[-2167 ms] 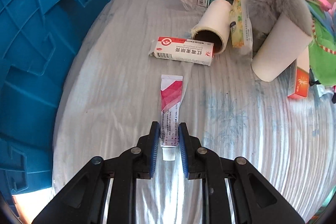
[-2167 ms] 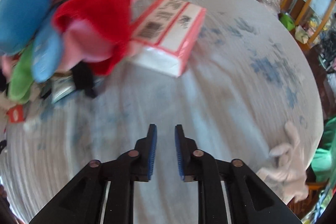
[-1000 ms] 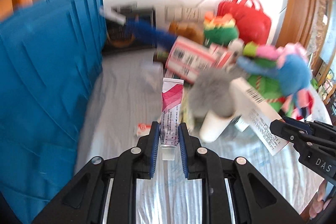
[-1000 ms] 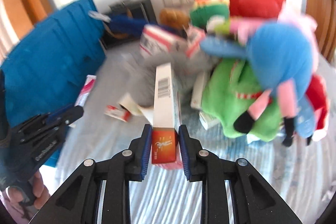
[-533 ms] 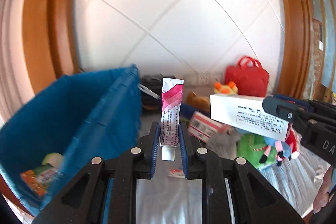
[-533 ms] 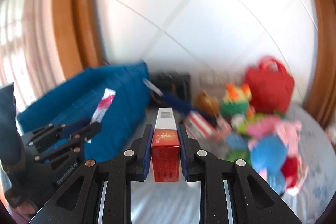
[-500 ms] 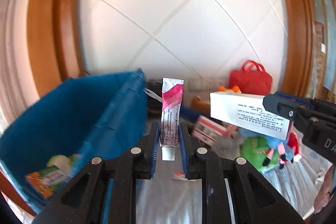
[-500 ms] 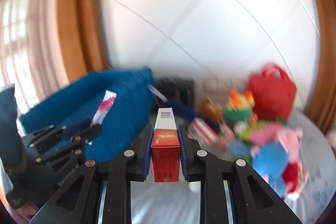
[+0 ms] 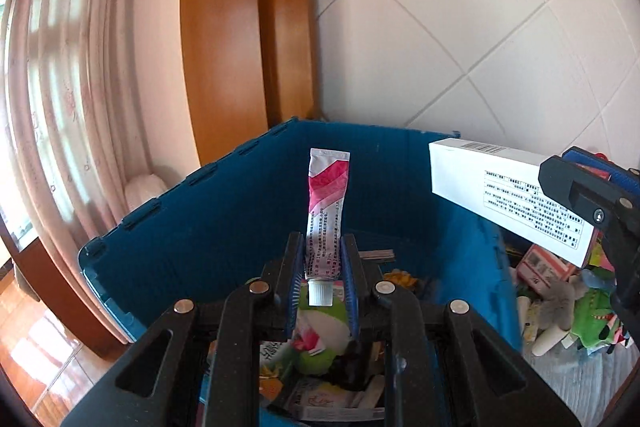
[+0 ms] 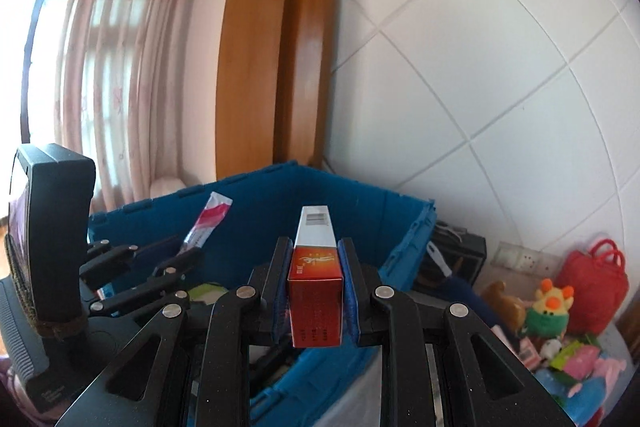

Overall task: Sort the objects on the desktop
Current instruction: 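Carry the tube and box over the blue crate and open both grippers, then move both tools back over the table pile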

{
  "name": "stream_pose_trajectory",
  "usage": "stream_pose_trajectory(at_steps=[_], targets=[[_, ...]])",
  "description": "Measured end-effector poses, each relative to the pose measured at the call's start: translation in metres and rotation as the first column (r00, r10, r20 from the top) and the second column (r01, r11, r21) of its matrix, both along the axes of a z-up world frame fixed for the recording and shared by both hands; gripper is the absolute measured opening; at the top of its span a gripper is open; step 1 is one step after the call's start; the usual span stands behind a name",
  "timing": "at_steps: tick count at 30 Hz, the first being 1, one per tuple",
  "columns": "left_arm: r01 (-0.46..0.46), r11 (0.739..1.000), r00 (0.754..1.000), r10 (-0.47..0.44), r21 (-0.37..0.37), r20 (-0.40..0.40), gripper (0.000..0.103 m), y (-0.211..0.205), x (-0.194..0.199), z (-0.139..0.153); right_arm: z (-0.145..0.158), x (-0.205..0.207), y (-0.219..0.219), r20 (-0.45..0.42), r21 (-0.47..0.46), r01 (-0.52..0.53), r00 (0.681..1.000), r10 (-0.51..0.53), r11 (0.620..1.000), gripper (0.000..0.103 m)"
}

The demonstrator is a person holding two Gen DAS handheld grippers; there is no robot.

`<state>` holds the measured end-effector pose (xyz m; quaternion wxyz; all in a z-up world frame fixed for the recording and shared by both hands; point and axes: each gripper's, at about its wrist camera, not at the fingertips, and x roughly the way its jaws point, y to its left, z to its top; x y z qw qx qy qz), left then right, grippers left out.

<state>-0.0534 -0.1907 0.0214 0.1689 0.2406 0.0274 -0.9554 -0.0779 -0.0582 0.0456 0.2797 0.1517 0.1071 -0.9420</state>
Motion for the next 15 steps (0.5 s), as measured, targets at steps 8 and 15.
stream_pose_trajectory(at_steps=[8, 15], targets=[[-0.029, 0.999, 0.997, 0.025, 0.045, 0.079, 0.019, -0.050, -0.017, -0.016, -0.022, -0.014, -0.050, 0.021, 0.136, 0.053, 0.998, -0.056, 0.989, 0.023], [-0.033, 0.997, 0.992, 0.024, 0.064, 0.126, 0.019, -0.059, -0.019, -0.015, -0.027, -0.015, -0.060, 0.022, 0.169, 0.096, 0.995, -0.101, 0.981, 0.035]])
